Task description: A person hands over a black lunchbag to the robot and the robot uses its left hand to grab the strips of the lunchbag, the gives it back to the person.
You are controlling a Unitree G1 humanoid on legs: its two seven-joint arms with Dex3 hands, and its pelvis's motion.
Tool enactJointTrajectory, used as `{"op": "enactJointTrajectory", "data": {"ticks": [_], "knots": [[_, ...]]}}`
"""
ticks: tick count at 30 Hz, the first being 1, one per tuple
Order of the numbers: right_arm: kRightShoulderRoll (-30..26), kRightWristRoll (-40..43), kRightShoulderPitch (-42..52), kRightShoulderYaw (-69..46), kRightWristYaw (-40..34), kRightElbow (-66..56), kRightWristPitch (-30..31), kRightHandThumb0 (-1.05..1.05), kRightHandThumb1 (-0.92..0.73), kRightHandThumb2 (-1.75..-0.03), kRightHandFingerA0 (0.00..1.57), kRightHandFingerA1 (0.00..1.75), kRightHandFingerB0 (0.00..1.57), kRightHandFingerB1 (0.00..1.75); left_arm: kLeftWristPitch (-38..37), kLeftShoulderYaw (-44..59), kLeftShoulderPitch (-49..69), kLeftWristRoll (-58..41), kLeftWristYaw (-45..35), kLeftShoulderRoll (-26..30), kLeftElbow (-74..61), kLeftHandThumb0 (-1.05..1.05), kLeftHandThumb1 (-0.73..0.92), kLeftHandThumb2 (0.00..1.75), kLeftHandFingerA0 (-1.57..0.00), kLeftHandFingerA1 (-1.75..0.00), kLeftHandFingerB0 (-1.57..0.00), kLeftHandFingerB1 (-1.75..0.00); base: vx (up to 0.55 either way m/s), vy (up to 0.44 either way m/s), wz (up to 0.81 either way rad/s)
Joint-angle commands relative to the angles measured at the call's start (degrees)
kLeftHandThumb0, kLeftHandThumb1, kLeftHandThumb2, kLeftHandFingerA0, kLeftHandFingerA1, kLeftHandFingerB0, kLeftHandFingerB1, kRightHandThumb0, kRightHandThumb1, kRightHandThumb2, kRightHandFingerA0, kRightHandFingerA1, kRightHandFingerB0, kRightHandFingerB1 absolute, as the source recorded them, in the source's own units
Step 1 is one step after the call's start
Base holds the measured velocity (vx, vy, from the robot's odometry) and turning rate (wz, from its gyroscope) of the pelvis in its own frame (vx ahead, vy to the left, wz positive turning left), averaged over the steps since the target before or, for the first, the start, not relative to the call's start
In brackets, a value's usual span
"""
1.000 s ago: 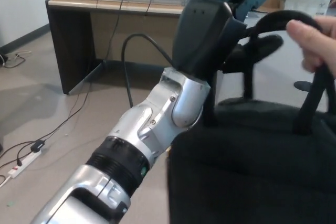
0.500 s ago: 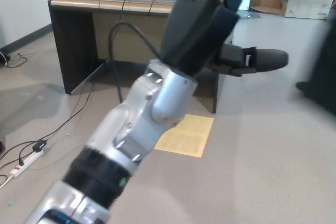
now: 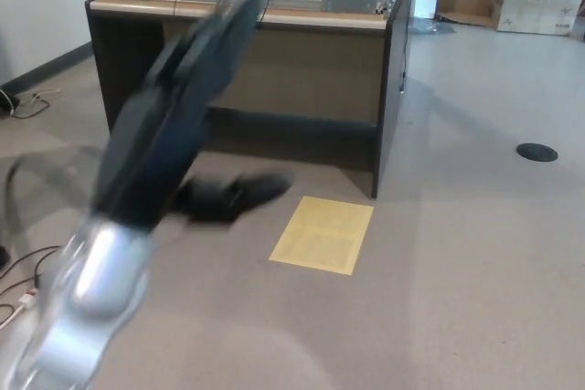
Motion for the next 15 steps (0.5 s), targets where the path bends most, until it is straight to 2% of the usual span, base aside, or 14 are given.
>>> {"op": "enactJointTrajectory", "data": {"ticks": [1,4,5,6,8,9,10,11,13,14,15], "knots": [[-0.3,1.4,0.2,-1.2,-0.5,0.4,-0.6,-0.55,-0.67,-0.61,0.73,0.5,0.42,0.36,-19.5,10.6,34.7,-15.5,-7.0,6.7,10.0,-0.51,0.38,0.67,-0.12,-0.2,-0.11,-0.19,0.0,0.0,0.0],[-0.2,2.4,0.1,-1.7,0.8,0.4,-0.3,-0.52,-0.67,-0.6,0.7,0.49,0.37,0.33,-21.0,11.2,37.1,-13.1,-4.7,6.5,16.3,-0.52,0.37,0.68,-0.11,-0.13,-0.11,-0.23,0.0,0.0,0.0],[-0.2,2.8,0.0,-2.0,1.3,0.5,-0.2,-0.52,-0.67,-0.6,0.67,0.49,0.34,0.32,-21.3,11.7,37.6,-12.0,-3.3,6.7,21.1,-0.43,0.32,0.69,-0.02,-0.23,-0.07,-0.27,0.0,0.0,0.0],[-0.3,3.1,-0.1,-2.2,1.7,0.6,-0.4,-0.51,-0.67,-0.6,0.65,0.49,0.32,0.31,-21.3,11.9,37.5,-10.4,-1.6,6.9,25.0,-0.5,0.35,0.67,-0.06,-0.25,-0.07,-0.22,0.0,0.0,0.0],[0.0,4.0,-0.1,-2.8,2.7,0.5,-0.5,-0.5,-0.67,-0.6,0.63,0.49,0.29,0.3,-23.1,12.2,36.5,-10.0,-1.0,7.0,30.9,-0.49,0.34,0.68,-0.06,-0.23,-0.07,-0.23,0.0,0.0,0.0],[0.0,4.2,-0.1,-2.9,2.9,0.5,-0.4,-0.51,-0.67,-0.6,0.61,0.48,0.27,0.29,-23.3,12.3,36.0,-9.7,-0.9,7.1,33.6,-0.5,0.37,0.57,-0.06,-0.24,-0.08,-0.23,0.0,0.0,0.0],[-0.1,3.6,-0.2,-2.7,2.3,0.6,-0.4,-0.58,-0.57,-0.83,0.55,0.57,0.18,0.4,-23.3,12.6,35.5,-10.6,-2.2,7.1,36.1,-0.56,0.37,0.65,-0.12,-0.2,-0.12,-0.21,0.0,0.0,0.0],[-0.2,3.2,-0.6,-2.6,1.8,0.7,-0.3,-0.59,-0.58,-0.83,0.54,0.57,0.15,0.39,-22.8,12.8,34.7,-11.5,-3.7,7.1,38.1,-0.54,0.36,0.63,-0.11,-0.3,-0.1,-0.24,0.0,0.0,0.0],[-0.2,3.5,-0.9,-2.8,2.0,0.6,-0.2,-0.59,-0.57,-0.82,0.52,0.57,0.12,0.38,-20.2,13.7,33.4,-14.2,-7.1,6.6,39.2,-0.57,0.39,0.61,-0.07,-0.32,-0.04,-0.25,0.0,0.0,0.0],[0.0,4.2,-0.9,-3.3,2.5,0.5,-0.1,-0.57,-0.57,-0.8,0.5,0.56,0.1,0.37,-16.9,15.0,32.6,-18.5,-13.4,6.2,38.9,-0.39,0.41,0.54,-0.09,-0.3,-0.1,-0.24,0.0,0.0,0.0],[0.0,4.3,-0.8,-3.4,2.6,0.5,-0.1,-0.57,-0.57,-0.8,0.5,0.56,0.1,0.37,-16.9,15.3,32.3,-19.0,-14.2,6.1,39.3,-0.39,0.41,0.54,-0.09,-0.3,-0.1,-0.24,0.0,0.0,0.0]]}}
